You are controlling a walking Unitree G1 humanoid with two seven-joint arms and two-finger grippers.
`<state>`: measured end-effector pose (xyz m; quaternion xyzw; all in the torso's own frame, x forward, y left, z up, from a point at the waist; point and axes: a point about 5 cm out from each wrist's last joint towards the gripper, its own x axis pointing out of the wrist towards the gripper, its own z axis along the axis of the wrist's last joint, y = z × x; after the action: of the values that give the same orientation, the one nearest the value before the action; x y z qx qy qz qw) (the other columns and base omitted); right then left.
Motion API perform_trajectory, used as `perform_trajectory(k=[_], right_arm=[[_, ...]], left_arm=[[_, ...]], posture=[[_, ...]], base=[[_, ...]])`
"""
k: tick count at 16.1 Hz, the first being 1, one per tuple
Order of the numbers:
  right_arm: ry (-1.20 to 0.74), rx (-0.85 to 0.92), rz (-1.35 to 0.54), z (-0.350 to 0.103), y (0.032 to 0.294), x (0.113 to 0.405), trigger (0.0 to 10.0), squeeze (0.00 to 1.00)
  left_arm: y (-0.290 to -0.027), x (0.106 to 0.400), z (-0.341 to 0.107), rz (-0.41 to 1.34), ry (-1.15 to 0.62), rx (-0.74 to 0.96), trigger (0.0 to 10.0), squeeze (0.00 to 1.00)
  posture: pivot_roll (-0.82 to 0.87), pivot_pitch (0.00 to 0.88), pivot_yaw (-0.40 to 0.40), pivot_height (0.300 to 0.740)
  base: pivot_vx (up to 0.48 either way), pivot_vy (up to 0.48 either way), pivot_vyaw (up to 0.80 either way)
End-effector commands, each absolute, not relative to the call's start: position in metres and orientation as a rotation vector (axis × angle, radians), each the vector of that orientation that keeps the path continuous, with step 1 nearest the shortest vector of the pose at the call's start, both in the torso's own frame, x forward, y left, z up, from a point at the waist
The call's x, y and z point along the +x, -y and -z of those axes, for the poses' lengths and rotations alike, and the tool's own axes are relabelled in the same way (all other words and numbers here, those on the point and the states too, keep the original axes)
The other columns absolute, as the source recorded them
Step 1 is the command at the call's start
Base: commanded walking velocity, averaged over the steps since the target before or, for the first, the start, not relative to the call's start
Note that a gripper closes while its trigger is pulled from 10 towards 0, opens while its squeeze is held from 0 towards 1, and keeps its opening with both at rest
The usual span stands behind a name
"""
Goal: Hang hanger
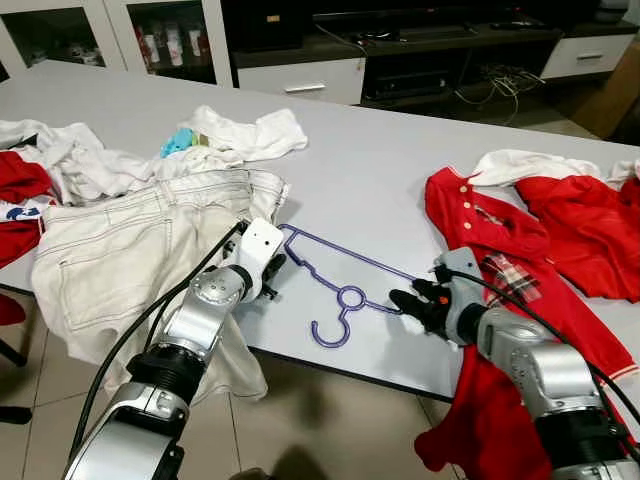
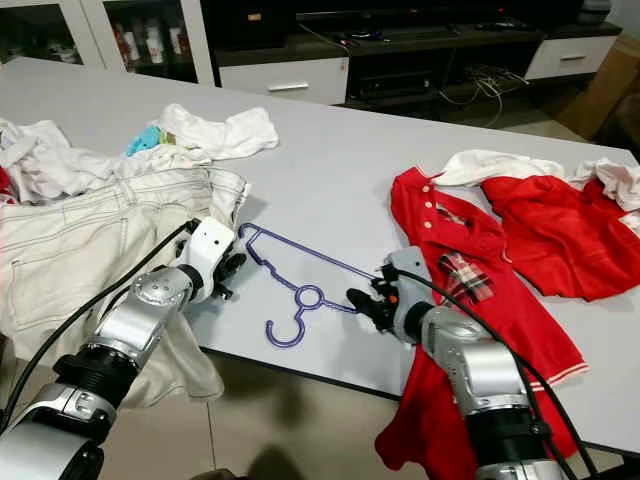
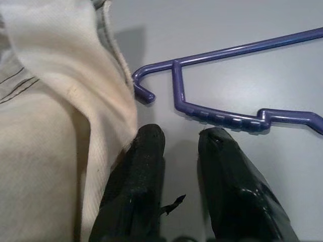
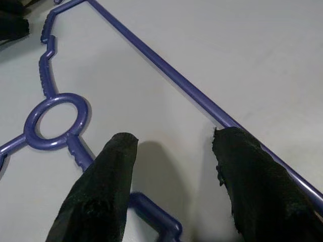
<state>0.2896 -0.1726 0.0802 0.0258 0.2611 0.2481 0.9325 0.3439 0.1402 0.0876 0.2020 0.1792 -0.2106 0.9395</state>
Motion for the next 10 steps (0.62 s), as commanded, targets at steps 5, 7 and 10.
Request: perform_trajectory(k=[5, 7, 10], right_arm=[[-0.481, 0.065, -0.569, -0.096, 0.165, 0.288, 10.0, 0.0], [-0.466, 0.074, -0.637, -0.102, 0.151, 0.287, 10.0, 0.0], [-0.477, 0.086, -0.712, -0.103, 0.139, 0.281, 10.0, 0.0]], left_arm=[[-0.14, 0.348, -0.093, 0.427, -0.354, 0.422, 10.0, 0.0], [-0.14, 0.348, -0.092, 0.423, -0.355, 0.419, 10.0, 0.0], [-0.14, 0.348, -0.092, 0.421, -0.356, 0.418, 10.0, 0.0]], posture=[[-0.08, 0.0, 0.007, 0.74], [-0.08, 0.0, 0.001, 0.74], [-0.07, 0.0, -0.003, 0.74]], base=[[0.0, 0.0, 0.0], [0.0, 0.0, 0.0], [0.0, 0.0, 0.0]])
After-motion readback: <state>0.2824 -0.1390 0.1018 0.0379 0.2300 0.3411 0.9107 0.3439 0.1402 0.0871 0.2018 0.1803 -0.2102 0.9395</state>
